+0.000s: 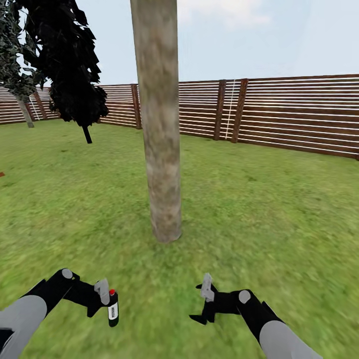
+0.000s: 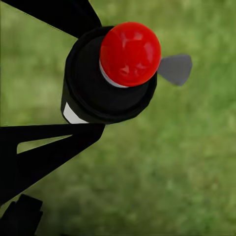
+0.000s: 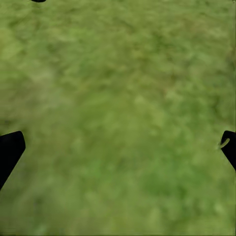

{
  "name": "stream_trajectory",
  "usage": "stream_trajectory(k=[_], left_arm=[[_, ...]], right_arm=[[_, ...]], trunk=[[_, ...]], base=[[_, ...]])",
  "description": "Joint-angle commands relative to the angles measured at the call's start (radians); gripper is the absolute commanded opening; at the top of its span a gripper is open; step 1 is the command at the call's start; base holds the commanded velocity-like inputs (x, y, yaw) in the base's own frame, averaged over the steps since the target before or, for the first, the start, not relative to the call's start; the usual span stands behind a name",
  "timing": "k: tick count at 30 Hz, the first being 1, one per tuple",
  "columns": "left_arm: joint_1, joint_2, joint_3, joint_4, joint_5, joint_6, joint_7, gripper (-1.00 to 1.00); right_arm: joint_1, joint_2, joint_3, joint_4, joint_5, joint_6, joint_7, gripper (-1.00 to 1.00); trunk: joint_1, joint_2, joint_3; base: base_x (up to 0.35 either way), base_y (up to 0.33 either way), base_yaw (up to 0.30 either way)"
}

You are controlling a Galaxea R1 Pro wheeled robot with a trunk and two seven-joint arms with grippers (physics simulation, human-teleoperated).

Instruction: In the garden, pick up the pesticide atomizer on the floor and spray pesticide onto both trees until each tree trunk is fully covered.

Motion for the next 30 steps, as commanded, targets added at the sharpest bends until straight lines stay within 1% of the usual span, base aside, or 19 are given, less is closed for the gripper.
stream_trajectory(k=[1,3,5,8,12,16,17,20,24,25,27,30], left_arm=[[0.005,-0.005,-0.012,-0.007,0.005,-0.015,0.006,-1.0],[0.017,-0.017,-0.008,-0.008,0.012,-0.027,0.008,-1.0],[0.028,-0.011,-0.005,-0.005,0.013,-0.031,0.0,-1.0],[0.038,-0.028,-0.001,-0.007,0.013,-0.049,-0.004,-1.0],[0.039,-0.051,-0.009,-0.009,0.009,-0.071,-0.004,-1.0],[0.039,-0.074,-0.012,-0.01,0.003,-0.094,0.014,-1.0],[0.039,-0.08,-0.013,-0.009,0.003,-0.095,0.02,-1.0],[0.039,-0.097,-0.014,-0.009,0.002,-0.096,0.036,-1.0],[0.039,-0.119,-0.015,-0.01,0.002,-0.098,0.039,-1.0],[0.039,-0.168,-0.016,-0.011,0.001,-0.098,0.039,-1.0],[0.038,-0.176,-0.021,-0.011,0.001,-0.098,0.04,-1.0],[0.039,-0.185,-0.064,-0.011,0.0,-0.098,0.055,-1.0]], right_arm=[[-0.006,0.007,-0.003,-0.007,0.005,0.0,0.008,1.0],[-0.017,0.018,-0.001,-0.01,0.005,-0.003,0.006,1.0],[-0.016,0.03,-0.004,-0.009,0.005,-0.005,0.006,1.0],[-0.018,0.047,-0.006,-0.008,0.005,-0.005,0.007,1.0],[-0.018,0.069,-0.006,-0.008,0.006,-0.004,0.01,1.0],[-0.019,0.09,-0.004,-0.009,0.007,-0.004,0.032,1.0],[-0.019,0.09,-0.004,-0.009,0.007,-0.004,0.038,-1.0],[-0.019,0.09,-0.004,-0.008,0.007,-0.003,0.054,-1.0],[-0.02,0.091,-0.004,-0.008,0.007,-0.002,0.058,-1.0],[-0.02,0.091,-0.004,-0.008,0.007,-0.002,0.058,-1.0],[-0.022,0.091,-0.004,-0.008,0.008,-0.002,0.069,-1.0],[-0.025,0.091,-0.004,-0.03,0.008,-0.001,0.113,-1.0]], trunk=[[0.0,0.0,-0.001],[0.0,0.0,-0.001],[0.0,0.0,-0.001],[0.0,0.0,-0.001],[0.0,0.0,-0.001],[0.0,0.0,-0.001],[0.0,0.0,-0.001],[0.0,0.0,-0.001],[0.0,0.0,-0.001],[0.0,0.0,-0.001],[0.0,0.0,-0.001],[0.0,0.0,-0.001]], base=[[0.0,0.0,0.0],[0.0,0.0,0.0],[0.0,0.0,0.0],[0.0,0.0,0.0],[0.0,0.0,0.0],[0.0,0.0,0.0],[0.0,0.0,0.0],[0.0,0.0,0.0],[0.0,0.0,0.0],[0.0,0.0,0.0],[0.0,0.0,0.0],[0.0,0.0,0.0]])
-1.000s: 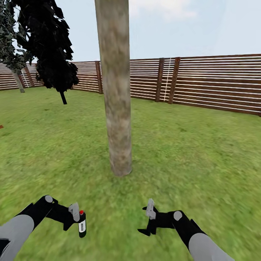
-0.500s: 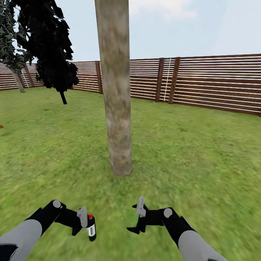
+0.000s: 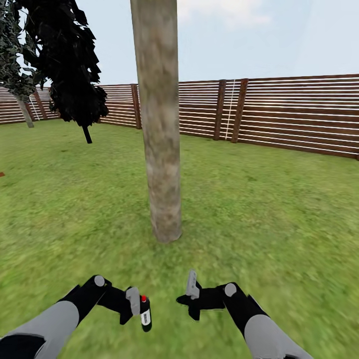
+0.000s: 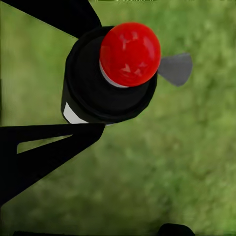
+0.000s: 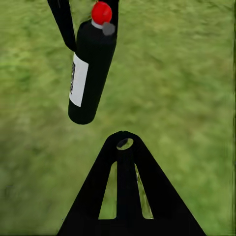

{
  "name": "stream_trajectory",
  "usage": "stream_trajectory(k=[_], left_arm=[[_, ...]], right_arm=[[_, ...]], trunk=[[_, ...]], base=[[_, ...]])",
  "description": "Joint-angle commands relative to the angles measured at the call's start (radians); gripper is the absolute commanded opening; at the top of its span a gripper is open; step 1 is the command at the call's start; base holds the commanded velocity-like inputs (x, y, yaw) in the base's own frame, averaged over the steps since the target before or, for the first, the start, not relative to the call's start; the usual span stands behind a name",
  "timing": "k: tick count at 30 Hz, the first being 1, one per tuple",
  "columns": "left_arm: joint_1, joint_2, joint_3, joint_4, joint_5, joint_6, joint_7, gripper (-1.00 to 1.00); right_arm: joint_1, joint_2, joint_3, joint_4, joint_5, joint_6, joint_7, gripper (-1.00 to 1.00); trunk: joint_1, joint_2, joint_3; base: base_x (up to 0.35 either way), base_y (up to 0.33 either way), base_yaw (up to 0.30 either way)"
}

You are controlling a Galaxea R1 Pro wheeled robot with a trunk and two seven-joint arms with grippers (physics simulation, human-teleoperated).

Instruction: In the garden, pick up the pesticide atomizer on the floor and spray pesticide onto both trees until each tree trunk is fully covered.

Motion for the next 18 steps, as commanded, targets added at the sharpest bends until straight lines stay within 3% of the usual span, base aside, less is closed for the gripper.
stream_trajectory(k=[1,9,12,18], left_arm=[[0.0,-0.005,-0.012,-0.001,-0.005,-0.01,0.012,-1.0],[0.0,-0.027,-0.03,0.0,-0.003,-0.013,0.03,-1.0],[0.0,-0.049,-0.062,0.0,-0.003,-0.013,0.031,-1.0],[0.0,-0.088,-0.069,0.0,-0.003,-0.012,0.034,-1.0]], right_arm=[[-0.001,0.001,-0.008,-0.016,0.007,-0.002,0.011,-1.0],[-0.001,0.001,-0.008,-0.034,0.008,-0.001,0.017,-1.0],[-0.001,0.001,-0.008,-0.034,0.007,-0.001,0.017,-1.0],[-0.001,0.001,-0.008,-0.034,0.008,-0.001,0.017,-1.0]], trunk=[[0.0,0.0,-0.001],[0.0,0.0,-0.001],[0.0,0.0,-0.001],[0.0,0.0,-0.001]], base=[[0.0,0.0,0.0],[0.0,0.0,0.0],[0.0,0.0,0.0],[0.0,0.0,0.0]])
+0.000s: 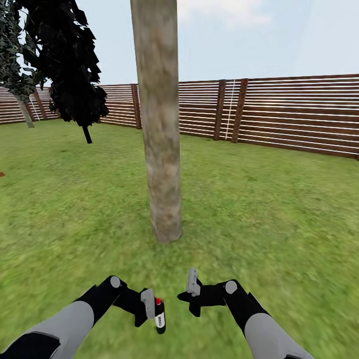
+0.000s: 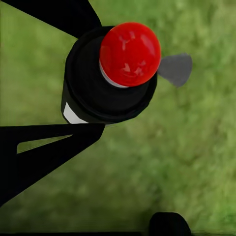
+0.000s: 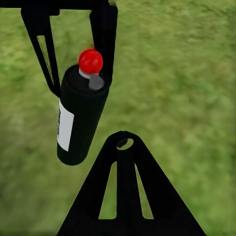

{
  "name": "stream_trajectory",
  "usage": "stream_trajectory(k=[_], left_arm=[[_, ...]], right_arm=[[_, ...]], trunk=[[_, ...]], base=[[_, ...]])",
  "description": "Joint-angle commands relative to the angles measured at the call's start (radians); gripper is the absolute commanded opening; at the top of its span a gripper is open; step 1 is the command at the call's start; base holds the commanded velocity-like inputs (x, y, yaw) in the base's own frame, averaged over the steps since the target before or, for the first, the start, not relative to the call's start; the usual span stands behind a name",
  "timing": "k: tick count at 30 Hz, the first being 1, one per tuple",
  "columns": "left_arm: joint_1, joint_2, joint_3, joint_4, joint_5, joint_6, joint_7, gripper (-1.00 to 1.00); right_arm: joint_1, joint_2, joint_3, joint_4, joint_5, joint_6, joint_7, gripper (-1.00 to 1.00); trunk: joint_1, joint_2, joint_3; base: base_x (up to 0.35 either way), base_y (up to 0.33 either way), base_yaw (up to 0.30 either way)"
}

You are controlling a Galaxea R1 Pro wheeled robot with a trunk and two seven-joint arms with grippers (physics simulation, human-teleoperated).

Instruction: In the garden, pick up the pesticide atomizer on the floor and spray pesticide onto both trees until each tree trunk is fully covered.

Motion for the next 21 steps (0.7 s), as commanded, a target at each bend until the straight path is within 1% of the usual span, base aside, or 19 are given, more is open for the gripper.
stream_trajectory(k=[1,6,7,8,11,16,21], left_arm=[[0.0,-0.005,0.003,-0.001,-0.011,-0.01,-0.001,-1.0],[0.0,-0.028,0.005,-0.001,-0.011,-0.01,0.003,-1.0],[0.0,-0.032,0.005,-0.001,-0.01,-0.01,0.013,-1.0],[0.001,-0.038,0.005,0.0,-0.009,-0.011,0.042,-1.0],[0.003,-0.044,0.004,0.002,-0.007,-0.011,0.06,-1.0],[0.003,-0.048,0.004,0.002,-0.004,-0.013,0.064,-1.0],[0.004,-0.072,0.004,0.002,-0.004,-0.013,0.064,-1.0]], right_arm=[[-0.001,0.001,-0.008,-0.001,0.008,-0.003,0.005,-1.0],[-0.001,0.001,-0.008,-0.001,0.007,-0.003,0.005,-1.0],[-0.001,0.001,-0.008,-0.001,0.007,-0.003,0.005,-1.0],[-0.001,0.001,-0.008,-0.001,0.007,-0.003,0.005,-1.0],[-0.001,0.001,-0.008,-0.001,0.007,-0.003,0.004,-1.0],[-0.001,0.001,-0.008,-0.001,0.007,-0.003,0.004,-1.0],[-0.001,0.001,-0.008,-0.001,0.007,-0.003,0.004,-1.0]], trunk=[[0.0,0.0,-0.001],[0.0,0.0,-0.001],[0.0,0.0,-0.001],[0.0,0.0,-0.001],[0.0,0.0,-0.001],[0.0,0.0,-0.001],[0.0,0.0,-0.001]], base=[[0.0,0.0,0.0],[0.0,0.0,0.0],[0.0,0.0,0.0],[0.0,0.0,0.0],[0.0,0.0,0.0],[0.0,0.0,0.0],[0.0,0.0,0.0]])
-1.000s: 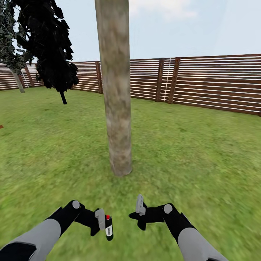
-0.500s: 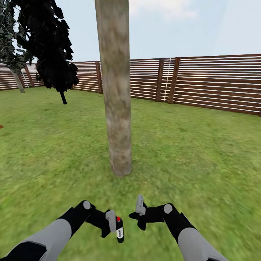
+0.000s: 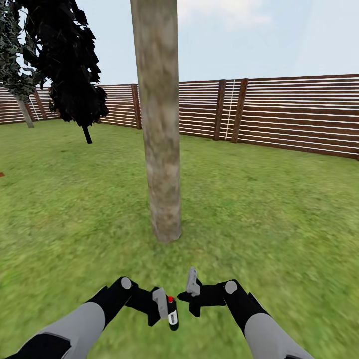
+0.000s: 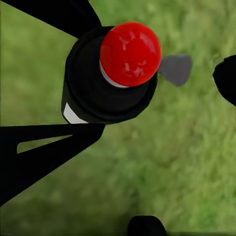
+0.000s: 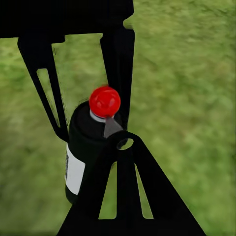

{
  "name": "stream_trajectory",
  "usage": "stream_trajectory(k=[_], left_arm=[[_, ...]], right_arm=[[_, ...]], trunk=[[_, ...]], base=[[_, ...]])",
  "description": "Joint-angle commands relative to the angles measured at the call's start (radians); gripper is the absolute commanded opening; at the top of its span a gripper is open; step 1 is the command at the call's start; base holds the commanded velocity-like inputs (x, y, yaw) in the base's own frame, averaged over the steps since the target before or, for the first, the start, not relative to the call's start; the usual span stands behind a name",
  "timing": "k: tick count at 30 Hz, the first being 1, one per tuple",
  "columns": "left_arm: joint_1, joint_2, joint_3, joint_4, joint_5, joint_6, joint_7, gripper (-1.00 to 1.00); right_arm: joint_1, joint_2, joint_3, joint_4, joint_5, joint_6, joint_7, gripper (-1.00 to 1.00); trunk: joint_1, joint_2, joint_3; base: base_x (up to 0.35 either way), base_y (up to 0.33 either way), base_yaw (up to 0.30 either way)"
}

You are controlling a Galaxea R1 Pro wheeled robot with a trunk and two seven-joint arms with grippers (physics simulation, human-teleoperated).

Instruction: In the garden, pick up the pesticide atomizer on the floor and spray pesticide onto both trees until each tree trunk is fully covered.

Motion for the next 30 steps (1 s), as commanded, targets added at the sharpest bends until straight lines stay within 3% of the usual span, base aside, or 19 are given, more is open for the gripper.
stream_trajectory(k=[1,30], left_arm=[[0.0,-0.003,0.003,-0.001,-0.01,-0.009,-0.001,-1.0],[0.0,-0.023,0.009,-0.004,0.0,-0.009,0.001,-1.0]], right_arm=[[-0.001,0.001,-0.008,-0.001,0.008,-0.003,0.005,-1.0],[-0.001,0.001,-0.008,-0.002,0.008,-0.003,0.005,-1.0]], trunk=[[0.0,0.0,-0.001],[0.0,0.0,-0.001]], base=[[0.0,0.0,0.0],[0.0,0.0,0.0]])
